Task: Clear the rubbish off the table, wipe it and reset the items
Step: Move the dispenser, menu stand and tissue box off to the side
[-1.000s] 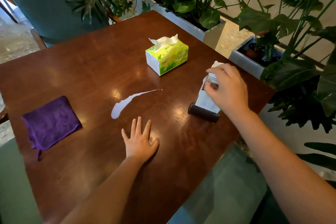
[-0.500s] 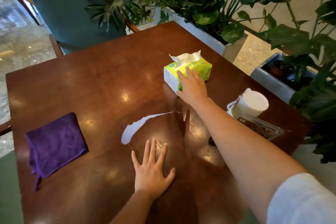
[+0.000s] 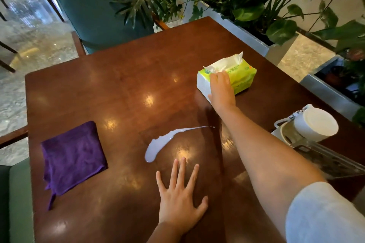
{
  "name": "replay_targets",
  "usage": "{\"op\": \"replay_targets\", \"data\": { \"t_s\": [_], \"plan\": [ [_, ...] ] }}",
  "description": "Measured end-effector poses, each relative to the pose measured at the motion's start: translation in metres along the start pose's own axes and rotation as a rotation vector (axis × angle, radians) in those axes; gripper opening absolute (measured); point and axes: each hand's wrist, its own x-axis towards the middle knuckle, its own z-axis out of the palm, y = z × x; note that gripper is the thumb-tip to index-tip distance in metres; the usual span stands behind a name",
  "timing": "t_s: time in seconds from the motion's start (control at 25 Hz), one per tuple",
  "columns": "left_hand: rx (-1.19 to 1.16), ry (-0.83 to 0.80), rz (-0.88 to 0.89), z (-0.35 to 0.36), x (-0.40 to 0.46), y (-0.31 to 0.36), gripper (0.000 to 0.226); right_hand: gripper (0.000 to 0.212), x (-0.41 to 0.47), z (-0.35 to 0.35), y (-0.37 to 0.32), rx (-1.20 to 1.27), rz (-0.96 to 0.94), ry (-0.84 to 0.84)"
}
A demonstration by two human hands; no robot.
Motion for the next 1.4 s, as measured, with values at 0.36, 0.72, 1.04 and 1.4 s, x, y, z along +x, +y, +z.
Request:
{"op": "replay_targets", "data": {
  "t_s": [0.36, 0.72, 1.04, 1.4],
  "plan": [
    [-0.001, -0.043, -0.003, -0.005, 0.0, 0.001, 0.079, 0.018, -0.024, -0.036, 0.007, 0.189, -0.048, 0.191],
    [-0.008, -0.16, -0.065, -0.013, 0.0, 0.02, 0.077, 0.022, -0.079, -0.162, 0.019, 0.338, -0.143, 0.403],
    [0.066, -0.295, -0.005, -0.001, -0.026, 0.095, 0.085, 0.021, -0.144, -0.261, 0.14, 0.2, 0.064, 0.482],
    [0.071, -0.173, -0.033, 0.012, -0.032, 0.095, 0.083, 0.022, -0.235, -0.185, 0.233, 0.131, 0.333, 0.243]
  ]
}}
